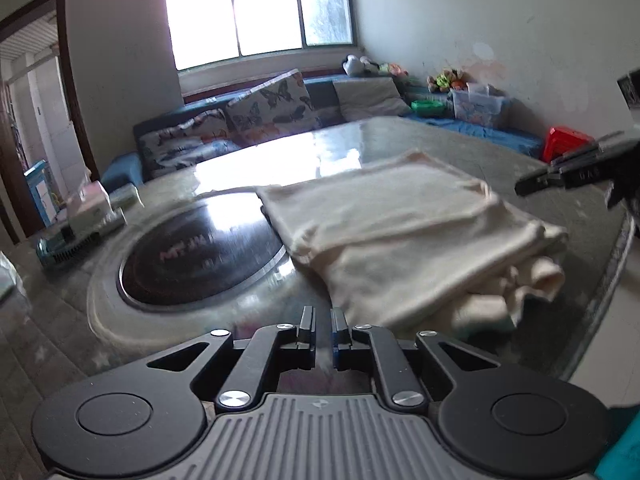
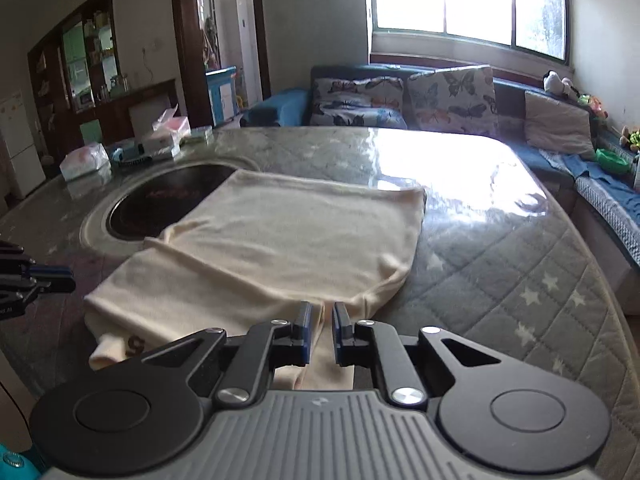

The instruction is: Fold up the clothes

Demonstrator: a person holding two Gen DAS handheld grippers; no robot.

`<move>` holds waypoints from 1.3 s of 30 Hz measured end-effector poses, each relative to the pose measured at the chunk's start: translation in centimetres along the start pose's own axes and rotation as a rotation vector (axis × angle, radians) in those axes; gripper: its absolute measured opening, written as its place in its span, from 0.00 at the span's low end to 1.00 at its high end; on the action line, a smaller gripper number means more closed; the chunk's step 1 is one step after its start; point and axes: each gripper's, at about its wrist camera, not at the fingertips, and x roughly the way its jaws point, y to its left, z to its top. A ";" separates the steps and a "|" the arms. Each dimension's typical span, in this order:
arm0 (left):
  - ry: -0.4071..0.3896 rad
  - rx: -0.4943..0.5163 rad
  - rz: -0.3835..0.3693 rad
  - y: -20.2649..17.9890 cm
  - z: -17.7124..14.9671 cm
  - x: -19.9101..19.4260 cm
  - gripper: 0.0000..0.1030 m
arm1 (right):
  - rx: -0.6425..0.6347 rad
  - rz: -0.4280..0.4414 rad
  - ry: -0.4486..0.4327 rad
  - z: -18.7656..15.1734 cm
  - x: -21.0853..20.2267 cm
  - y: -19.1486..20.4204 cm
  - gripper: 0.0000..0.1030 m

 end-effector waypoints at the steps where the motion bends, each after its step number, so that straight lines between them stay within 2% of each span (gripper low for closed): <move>1: -0.001 -0.001 0.000 0.1 0.3 0.0 0.09 | -0.003 0.006 -0.001 0.1 0.3 0.1 0.10; 10: 0.030 -0.014 -0.052 -1.1 2.5 5.4 0.09 | -0.040 0.054 0.018 0.0 3.1 1.6 0.12; 16: 0.068 -0.058 0.009 0.4 1.7 8.2 0.09 | -0.045 0.049 0.035 -0.6 4.3 1.4 0.13; 20: 0.063 -0.088 0.041 1.4 1.7 7.3 0.09 | -0.044 0.039 0.021 -0.4 3.7 1.1 0.13; 23: 0.027 -0.082 -0.008 1.0 2.0 5.8 0.09 | -0.050 0.048 -0.004 0.1 3.0 1.1 0.14; 25: 0.021 -0.042 -0.038 0.1 2.1 5.4 0.10 | -0.063 0.060 -0.012 0.2 2.9 1.5 0.14; 27: 0.038 0.000 -0.043 -0.8 1.7 5.8 0.09 | -0.077 0.069 -0.005 0.1 3.3 1.8 0.18; 31: 0.062 0.025 -0.038 -1.1 1.0 6.3 0.11 | -0.096 0.052 0.029 -0.8 4.0 1.8 0.18; 35: 0.054 0.057 -0.038 -1.2 0.9 5.1 0.15 | -0.093 0.048 0.027 -1.3 3.0 1.5 0.18; 39: 0.044 0.133 -0.074 -1.9 0.0 3.0 0.17 | -0.149 0.058 0.033 -2.0 2.0 2.1 0.21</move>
